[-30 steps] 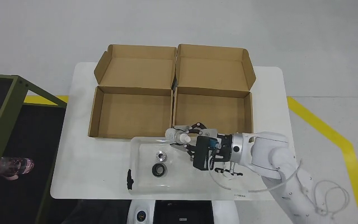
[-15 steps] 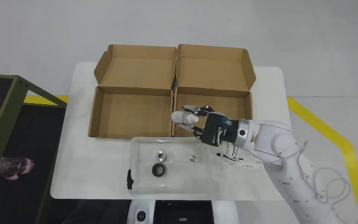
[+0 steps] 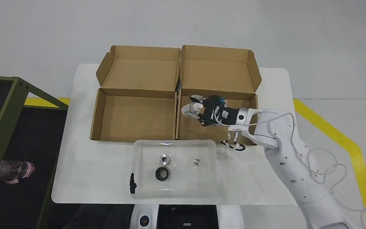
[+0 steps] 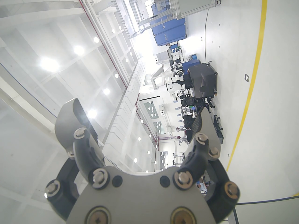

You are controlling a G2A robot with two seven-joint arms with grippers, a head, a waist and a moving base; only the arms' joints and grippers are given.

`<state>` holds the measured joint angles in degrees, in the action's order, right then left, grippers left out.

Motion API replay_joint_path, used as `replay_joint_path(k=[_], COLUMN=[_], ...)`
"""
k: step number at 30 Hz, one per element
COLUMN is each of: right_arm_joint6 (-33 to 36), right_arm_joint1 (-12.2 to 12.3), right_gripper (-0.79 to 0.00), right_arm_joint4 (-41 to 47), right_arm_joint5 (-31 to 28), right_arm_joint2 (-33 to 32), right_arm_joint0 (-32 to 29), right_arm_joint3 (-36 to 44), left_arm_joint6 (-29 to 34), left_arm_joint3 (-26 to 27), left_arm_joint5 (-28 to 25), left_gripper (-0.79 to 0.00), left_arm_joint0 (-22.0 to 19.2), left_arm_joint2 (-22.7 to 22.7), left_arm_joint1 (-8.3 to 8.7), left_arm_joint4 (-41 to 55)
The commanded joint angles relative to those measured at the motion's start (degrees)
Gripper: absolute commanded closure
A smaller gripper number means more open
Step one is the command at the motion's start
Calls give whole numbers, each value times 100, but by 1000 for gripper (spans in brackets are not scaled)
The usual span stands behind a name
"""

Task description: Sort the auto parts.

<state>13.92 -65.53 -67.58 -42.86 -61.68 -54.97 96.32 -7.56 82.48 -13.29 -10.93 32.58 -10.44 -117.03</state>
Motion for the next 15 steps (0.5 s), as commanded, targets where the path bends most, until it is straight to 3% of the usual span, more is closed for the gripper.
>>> replay_joint_path(k=[1,15], right_arm_joint6=[47,297], right_arm_joint1=[-21,-198], right_gripper=[0,0], right_arm_joint4=[-3,24], right_arm_joint5=[22,14], right_arm_joint2=[71,665], right_arm_joint0=[125,809], right_arm_joint3=[-199,-1431], left_arm_joint6=[0,0], left_arm_joint3=[0,0], left_arm_joint5=[0,0], left_gripper=[-785,-785], left_arm_joint0=[0,0], left_arm_joint2=[0,0], left_arm_joint1=[0,0], left_arm_joint4=[0,0])
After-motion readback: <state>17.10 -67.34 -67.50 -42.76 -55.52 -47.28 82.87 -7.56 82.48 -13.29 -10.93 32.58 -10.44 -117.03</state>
